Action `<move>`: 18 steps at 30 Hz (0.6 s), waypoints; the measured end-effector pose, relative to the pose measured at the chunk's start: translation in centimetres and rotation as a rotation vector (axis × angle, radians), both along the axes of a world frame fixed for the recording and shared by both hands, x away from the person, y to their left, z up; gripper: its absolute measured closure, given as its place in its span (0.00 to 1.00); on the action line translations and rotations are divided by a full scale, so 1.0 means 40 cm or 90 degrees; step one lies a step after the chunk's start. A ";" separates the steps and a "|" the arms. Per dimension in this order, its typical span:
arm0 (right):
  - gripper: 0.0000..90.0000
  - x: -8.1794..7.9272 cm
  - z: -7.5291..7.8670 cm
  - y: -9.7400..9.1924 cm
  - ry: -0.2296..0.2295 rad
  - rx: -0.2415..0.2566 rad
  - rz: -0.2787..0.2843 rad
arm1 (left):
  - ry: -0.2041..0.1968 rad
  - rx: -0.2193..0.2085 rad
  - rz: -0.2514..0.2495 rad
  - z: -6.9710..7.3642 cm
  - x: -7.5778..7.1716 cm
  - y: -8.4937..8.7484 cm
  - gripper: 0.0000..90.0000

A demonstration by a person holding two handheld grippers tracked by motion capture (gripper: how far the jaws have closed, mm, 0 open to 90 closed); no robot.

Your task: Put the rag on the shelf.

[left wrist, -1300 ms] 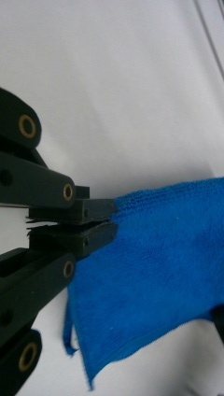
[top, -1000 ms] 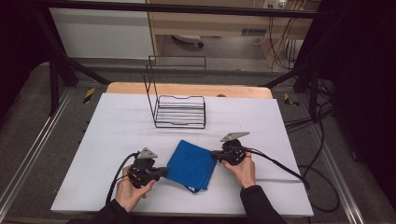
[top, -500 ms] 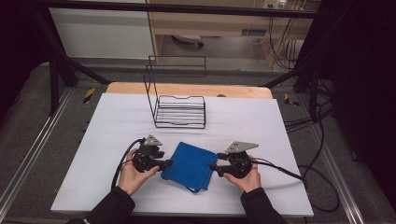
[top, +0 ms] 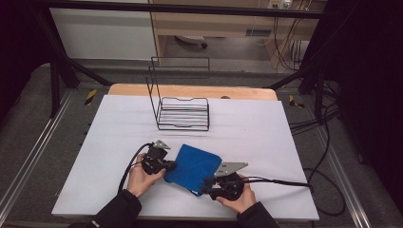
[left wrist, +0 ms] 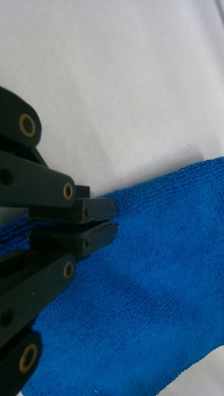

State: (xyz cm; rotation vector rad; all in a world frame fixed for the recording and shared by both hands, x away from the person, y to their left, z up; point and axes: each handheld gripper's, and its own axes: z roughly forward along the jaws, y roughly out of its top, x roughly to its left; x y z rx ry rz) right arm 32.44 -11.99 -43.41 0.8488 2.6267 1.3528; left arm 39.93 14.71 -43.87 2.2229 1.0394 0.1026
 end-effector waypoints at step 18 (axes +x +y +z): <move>0.96 -0.032 -0.055 0.052 -0.006 -0.052 0.032 | -0.008 -0.009 0.013 -0.007 -0.005 0.002 0.97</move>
